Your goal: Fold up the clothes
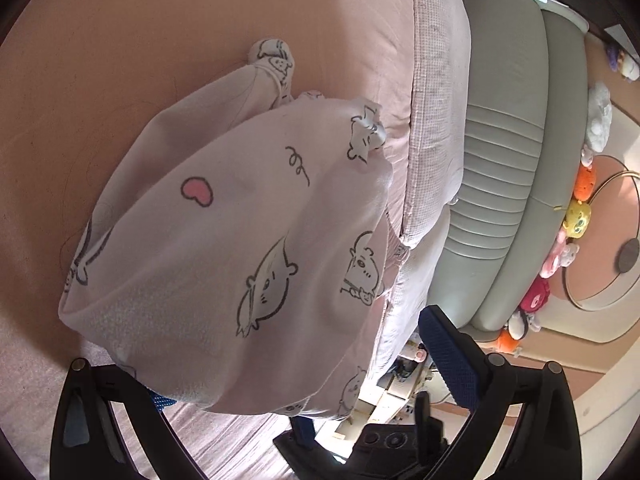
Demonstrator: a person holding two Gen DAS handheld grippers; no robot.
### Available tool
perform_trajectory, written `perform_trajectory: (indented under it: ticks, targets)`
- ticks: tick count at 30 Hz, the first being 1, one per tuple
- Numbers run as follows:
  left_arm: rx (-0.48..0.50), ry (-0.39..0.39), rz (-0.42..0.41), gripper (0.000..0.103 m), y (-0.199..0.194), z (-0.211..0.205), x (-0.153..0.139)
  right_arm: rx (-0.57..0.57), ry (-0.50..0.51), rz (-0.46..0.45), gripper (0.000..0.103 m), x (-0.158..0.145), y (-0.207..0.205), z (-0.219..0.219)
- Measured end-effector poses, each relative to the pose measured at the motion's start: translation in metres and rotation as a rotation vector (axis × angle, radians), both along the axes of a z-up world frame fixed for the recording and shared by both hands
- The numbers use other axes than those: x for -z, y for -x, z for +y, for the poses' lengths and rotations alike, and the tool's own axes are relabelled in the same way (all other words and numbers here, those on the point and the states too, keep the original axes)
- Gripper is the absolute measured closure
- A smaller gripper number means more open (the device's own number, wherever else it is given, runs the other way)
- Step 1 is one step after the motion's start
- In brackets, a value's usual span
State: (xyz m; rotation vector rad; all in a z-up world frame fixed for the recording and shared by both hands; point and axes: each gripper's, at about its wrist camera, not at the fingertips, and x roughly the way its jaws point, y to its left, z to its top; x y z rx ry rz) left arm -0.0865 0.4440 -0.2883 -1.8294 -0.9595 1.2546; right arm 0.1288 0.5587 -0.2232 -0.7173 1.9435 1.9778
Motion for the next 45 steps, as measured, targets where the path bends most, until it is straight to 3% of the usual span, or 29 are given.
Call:
perform_trajectory:
  ticks: [10, 12, 26, 29, 34, 35, 37, 39, 42, 45]
  targets:
    - [-0.011, -0.065, -0.016, 0.0, 0.005, 0.01, -0.018, 0.073, 0.19, 0.066, 0.015, 0.039, 0.0, -0.03]
    - [-0.004, -0.07, -0.014, 0.0, 0.006, 0.012, -0.022, 0.101, 0.189, 0.044, 0.015, 0.045, 0.003, -0.031]
    - [0.014, -0.078, 0.014, 0.0, 0.006, 0.014, -0.025, 0.321, 0.26, 0.112, 0.014, 0.055, 0.033, 0.017]
    - [-0.001, -0.095, 0.013, 0.0, 0.007, 0.011, -0.021, 0.324, 0.277, 0.108, 0.014, 0.059, 0.031, 0.018]
    - [0.062, -0.076, 0.012, 0.0, 0.011, 0.015, -0.011, 0.328, 0.306, 0.102, 0.016, 0.065, 0.029, 0.019]
    - [0.062, -0.058, 0.011, 0.0, 0.011, 0.013, -0.008, 0.329, 0.311, 0.101, 0.02, 0.066, 0.029, 0.02]
    - [0.044, -0.034, 0.007, 0.0, 0.012, 0.01, -0.001, 0.331, 0.323, 0.098, 0.04, 0.069, 0.028, 0.02]
    - [0.029, -0.025, 0.001, 0.0, 0.012, 0.007, 0.006, 0.339, 0.358, 0.087, 0.071, 0.076, 0.025, 0.019]
    - [0.044, -0.022, 0.052, 0.0, 0.009, 0.011, 0.002, 0.381, 0.409, 0.139, 0.076, 0.089, 0.019, 0.015]
    - [0.053, -0.005, 0.1, 0.0, 0.007, 0.017, -0.002, 0.369, 0.379, 0.128, 0.076, 0.086, 0.023, 0.016]
